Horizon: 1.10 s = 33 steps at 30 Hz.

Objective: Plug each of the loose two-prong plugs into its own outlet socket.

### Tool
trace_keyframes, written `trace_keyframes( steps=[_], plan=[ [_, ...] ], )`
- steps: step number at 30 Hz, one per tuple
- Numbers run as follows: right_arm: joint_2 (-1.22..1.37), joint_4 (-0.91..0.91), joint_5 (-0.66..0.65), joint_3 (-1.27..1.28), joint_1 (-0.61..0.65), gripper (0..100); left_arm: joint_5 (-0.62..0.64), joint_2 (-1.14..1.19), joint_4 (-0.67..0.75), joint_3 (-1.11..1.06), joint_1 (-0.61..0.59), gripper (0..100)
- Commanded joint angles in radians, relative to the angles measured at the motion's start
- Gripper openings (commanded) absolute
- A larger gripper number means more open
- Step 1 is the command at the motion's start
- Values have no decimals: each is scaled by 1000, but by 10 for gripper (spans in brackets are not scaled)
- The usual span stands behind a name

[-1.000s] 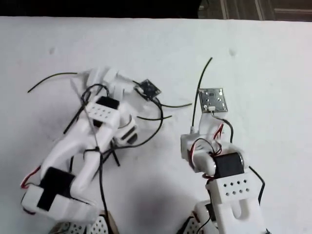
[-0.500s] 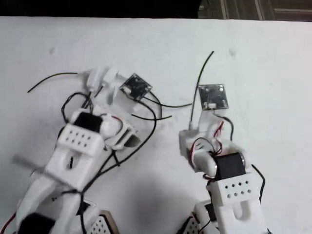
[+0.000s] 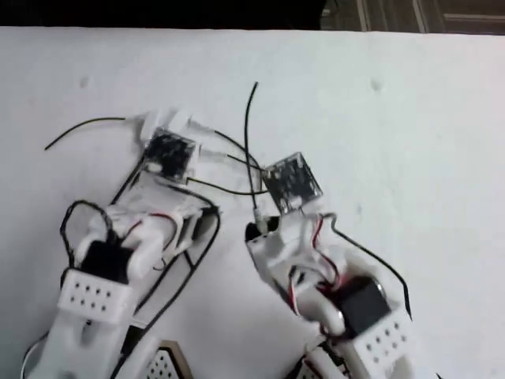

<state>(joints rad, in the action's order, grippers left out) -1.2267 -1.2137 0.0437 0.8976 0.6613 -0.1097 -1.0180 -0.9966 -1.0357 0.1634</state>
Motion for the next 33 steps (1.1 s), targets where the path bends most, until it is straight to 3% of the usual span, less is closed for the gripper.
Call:
trace_keyframes(
  steps=[1, 10, 16, 22, 33],
  plan=[
    [-97, 8, -8, -46, 77, 17, 58, -154, 20, -58, -41, 283],
    [-156, 62, -14, 69, 194, 17, 100, -544, 9, -229, -64, 282],
    [-154, 165, -14, 141, 248, 17, 97, -797, -115, -276, -54, 283],
    [-130, 200, -15, 176, 291, 17, 68, -794, -140, -272, -13, 283],
    [153, 292, -11, 106, 288, 17, -61, -796, -239, -250, 128, 283]
  ],
)
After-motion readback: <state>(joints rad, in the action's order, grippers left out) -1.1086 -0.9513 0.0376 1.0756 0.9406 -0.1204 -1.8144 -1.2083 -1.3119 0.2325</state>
